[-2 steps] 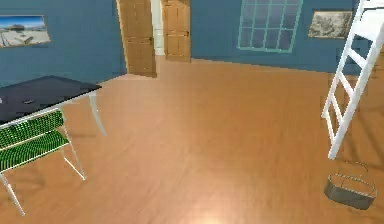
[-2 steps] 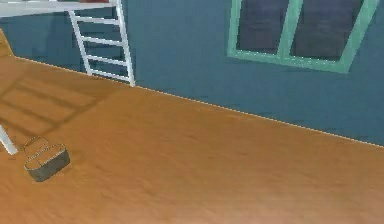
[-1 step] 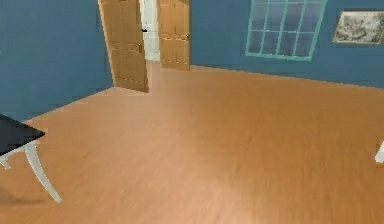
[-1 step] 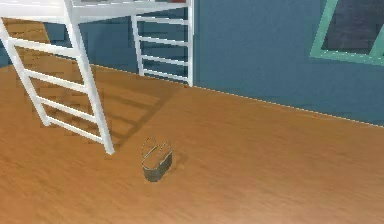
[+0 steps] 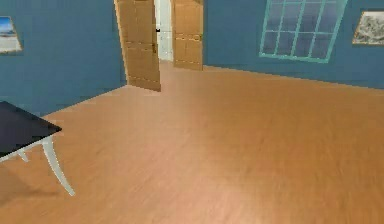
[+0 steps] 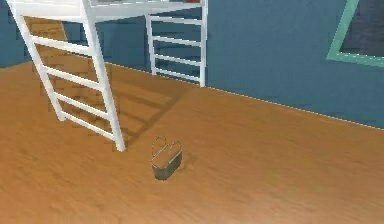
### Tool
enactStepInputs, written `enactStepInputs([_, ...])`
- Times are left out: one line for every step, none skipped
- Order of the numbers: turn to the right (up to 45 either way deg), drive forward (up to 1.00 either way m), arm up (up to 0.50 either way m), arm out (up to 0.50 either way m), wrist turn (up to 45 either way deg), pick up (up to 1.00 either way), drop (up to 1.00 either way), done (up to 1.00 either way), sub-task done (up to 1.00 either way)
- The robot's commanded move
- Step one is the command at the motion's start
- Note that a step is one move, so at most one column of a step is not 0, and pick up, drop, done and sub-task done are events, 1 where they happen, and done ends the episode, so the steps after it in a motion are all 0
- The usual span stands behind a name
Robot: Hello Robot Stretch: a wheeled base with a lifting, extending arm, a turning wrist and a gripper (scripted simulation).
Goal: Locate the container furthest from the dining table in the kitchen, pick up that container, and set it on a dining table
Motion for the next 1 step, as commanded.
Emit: enactStepInputs([0.0, 1.0, 0.0, 0.0, 0.0, 0.0, 0.0, 0.0, 0.0])
